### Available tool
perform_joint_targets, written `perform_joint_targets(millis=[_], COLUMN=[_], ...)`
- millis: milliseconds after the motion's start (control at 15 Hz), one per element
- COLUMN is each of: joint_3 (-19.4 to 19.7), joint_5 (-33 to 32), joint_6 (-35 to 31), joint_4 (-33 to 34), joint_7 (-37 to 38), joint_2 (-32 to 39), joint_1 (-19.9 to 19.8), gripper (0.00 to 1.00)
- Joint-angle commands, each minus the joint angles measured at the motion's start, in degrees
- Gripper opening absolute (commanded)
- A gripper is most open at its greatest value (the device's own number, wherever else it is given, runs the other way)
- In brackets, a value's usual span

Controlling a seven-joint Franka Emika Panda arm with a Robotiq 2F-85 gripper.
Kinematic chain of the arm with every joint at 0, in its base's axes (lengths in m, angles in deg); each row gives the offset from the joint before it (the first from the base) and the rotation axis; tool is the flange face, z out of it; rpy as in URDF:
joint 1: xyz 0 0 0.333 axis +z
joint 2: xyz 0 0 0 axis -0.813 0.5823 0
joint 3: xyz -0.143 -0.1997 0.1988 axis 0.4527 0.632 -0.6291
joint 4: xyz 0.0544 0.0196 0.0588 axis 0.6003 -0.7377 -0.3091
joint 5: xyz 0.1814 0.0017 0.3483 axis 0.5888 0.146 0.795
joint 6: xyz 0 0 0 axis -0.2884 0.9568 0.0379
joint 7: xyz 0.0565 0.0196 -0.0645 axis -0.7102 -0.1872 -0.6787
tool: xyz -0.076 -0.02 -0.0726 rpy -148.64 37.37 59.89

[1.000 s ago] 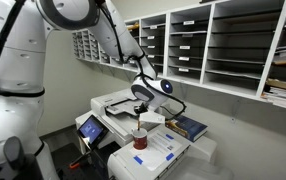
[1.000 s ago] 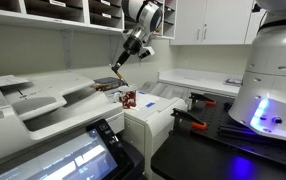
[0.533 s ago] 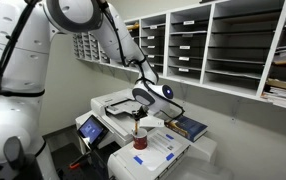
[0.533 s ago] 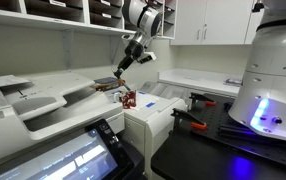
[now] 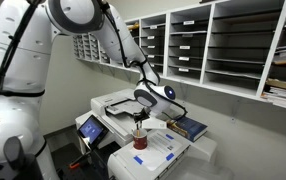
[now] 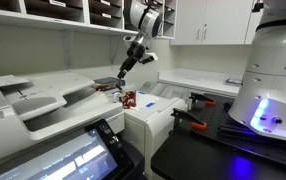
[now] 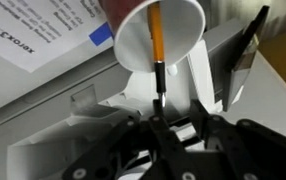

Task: Pick the marker and put it in the cup

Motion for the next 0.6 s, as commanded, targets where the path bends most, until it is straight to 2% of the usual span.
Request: perform_joint_targets(millis=[0, 267, 400, 533], joint_3=[2.63, 3.38, 3.00, 2.40], joint_5=[-8.35, -23.25, -29.32, -32.88], joint_6=[-1.07, -1.91, -1.04, -1.36], joint_4=[-1.03, -2.39, -2.42, -2.64], joint_7=[8.73, 26.75, 34.95, 39.43], joint_2=[-2.01, -5.38, -6.96, -8.30], joint_1=[3.32, 5.57, 5.87, 6.01], gripper=[0.68, 0.98, 1.00, 1.00])
